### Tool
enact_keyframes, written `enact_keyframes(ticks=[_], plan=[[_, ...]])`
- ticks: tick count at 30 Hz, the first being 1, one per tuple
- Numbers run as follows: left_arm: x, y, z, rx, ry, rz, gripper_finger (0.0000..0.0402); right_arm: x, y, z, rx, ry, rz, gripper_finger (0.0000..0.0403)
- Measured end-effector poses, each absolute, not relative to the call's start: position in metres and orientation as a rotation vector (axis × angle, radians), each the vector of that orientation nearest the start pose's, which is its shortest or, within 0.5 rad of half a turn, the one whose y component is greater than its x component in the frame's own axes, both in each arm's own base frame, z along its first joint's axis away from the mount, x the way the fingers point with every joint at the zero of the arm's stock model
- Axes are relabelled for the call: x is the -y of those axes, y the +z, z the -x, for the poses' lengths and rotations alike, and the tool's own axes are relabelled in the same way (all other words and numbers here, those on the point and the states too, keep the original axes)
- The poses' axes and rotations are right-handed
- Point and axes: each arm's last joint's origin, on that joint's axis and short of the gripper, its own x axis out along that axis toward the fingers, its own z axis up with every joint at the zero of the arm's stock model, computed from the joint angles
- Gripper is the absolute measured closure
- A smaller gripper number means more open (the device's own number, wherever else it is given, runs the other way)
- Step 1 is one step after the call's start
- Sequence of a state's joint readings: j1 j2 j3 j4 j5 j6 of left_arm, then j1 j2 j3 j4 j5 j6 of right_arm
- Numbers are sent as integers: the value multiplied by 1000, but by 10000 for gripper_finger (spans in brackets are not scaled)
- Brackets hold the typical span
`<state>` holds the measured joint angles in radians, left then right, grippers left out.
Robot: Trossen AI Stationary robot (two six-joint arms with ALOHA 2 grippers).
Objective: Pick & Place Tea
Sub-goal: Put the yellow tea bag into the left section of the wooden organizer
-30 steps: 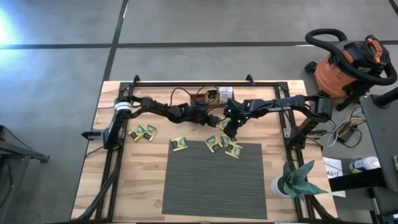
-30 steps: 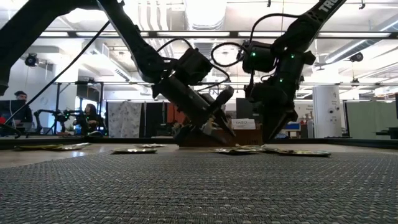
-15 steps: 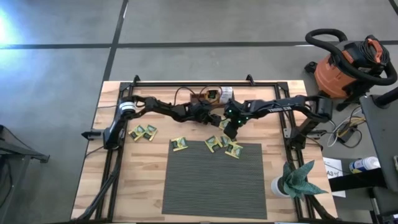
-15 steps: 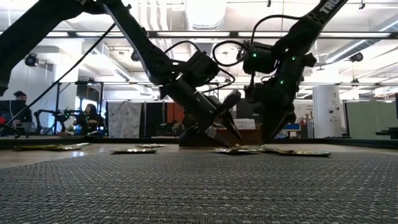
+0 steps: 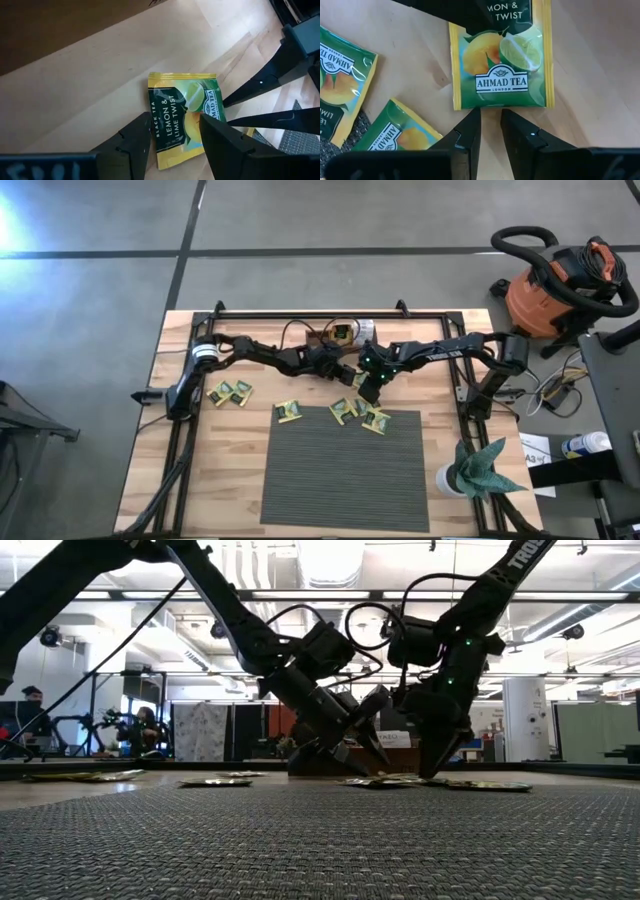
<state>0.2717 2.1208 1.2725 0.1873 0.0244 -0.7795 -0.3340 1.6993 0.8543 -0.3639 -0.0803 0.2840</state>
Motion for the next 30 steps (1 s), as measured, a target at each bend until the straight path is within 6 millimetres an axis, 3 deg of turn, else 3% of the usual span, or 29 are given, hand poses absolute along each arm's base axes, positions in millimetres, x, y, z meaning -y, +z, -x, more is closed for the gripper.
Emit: enact_keyframes(ticks=[17,30], plan=[[-117,126,-427,-528,423,862,241,96,129,-284,-1121,-392,-491,323],[-116,122,-424,-600,408,798,252,94,141,-277,-1131,-394,-492,323]])
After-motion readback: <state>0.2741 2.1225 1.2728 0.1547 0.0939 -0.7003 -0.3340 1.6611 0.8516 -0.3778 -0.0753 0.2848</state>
